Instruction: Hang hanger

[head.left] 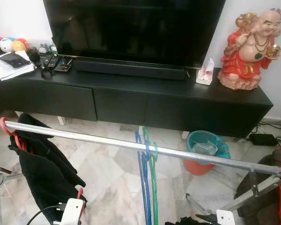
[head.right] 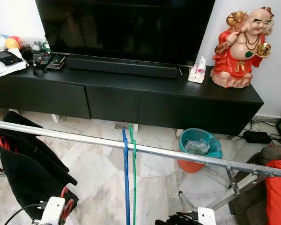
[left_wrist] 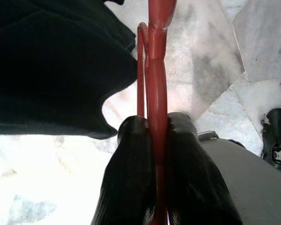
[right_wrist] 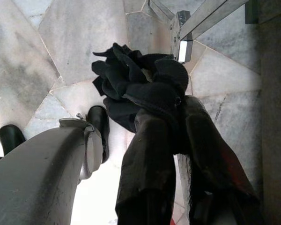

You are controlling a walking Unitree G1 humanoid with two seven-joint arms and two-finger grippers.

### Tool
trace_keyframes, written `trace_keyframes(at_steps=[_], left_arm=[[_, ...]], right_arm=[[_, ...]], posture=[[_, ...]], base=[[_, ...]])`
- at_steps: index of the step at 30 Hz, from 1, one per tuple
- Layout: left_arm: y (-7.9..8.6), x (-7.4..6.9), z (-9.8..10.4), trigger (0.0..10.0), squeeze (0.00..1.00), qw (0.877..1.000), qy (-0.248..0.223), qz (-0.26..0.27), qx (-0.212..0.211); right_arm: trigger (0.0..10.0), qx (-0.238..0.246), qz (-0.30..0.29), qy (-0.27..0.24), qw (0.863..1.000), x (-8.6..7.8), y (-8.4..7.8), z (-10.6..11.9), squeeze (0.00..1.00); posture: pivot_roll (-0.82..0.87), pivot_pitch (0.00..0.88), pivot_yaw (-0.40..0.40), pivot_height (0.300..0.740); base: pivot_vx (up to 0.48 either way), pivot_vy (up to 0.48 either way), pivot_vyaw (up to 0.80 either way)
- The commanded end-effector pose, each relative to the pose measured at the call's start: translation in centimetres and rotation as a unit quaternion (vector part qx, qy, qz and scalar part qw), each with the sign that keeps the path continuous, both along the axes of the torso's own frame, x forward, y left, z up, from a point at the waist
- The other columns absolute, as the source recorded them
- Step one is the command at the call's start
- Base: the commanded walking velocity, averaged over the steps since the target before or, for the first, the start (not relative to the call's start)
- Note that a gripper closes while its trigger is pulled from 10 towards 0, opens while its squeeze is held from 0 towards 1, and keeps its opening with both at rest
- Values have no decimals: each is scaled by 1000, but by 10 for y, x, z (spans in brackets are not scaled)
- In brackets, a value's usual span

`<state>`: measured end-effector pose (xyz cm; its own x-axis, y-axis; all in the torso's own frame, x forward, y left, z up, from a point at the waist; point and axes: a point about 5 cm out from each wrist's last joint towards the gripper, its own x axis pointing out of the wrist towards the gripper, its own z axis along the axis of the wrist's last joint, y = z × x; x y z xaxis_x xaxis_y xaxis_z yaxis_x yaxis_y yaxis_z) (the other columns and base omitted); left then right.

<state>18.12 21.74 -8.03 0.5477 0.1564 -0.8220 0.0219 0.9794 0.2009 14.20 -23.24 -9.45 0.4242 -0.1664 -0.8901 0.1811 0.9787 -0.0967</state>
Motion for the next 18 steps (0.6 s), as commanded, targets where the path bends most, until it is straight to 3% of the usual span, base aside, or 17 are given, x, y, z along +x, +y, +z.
trace_keyframes(at_steps=[1, 8, 18], left_arm=[[-2, -6, -4, 10000, 0, 1000, 8, 27, -6], [-6, -15, -8, 10000, 0, 999, 14, 35, -16], [25, -51, -14, 10000, 0, 998, 43, 45, -5]], right_arm=[[10000, -7, -8, -10, 1000, 0, -5, 2, 0], [10000, -7, -5, -8, 1000, -2, -6, 1, 0], [10000, -12, -9, -5, 1000, -5, -7, 0, 0]], posture=[[-14, 0, -86, 740], [-7, 0, -77, 740], [-20, 0, -57, 740]], base=[[0, 0, 0], [0, 0, 0], [0, 0, 0]])
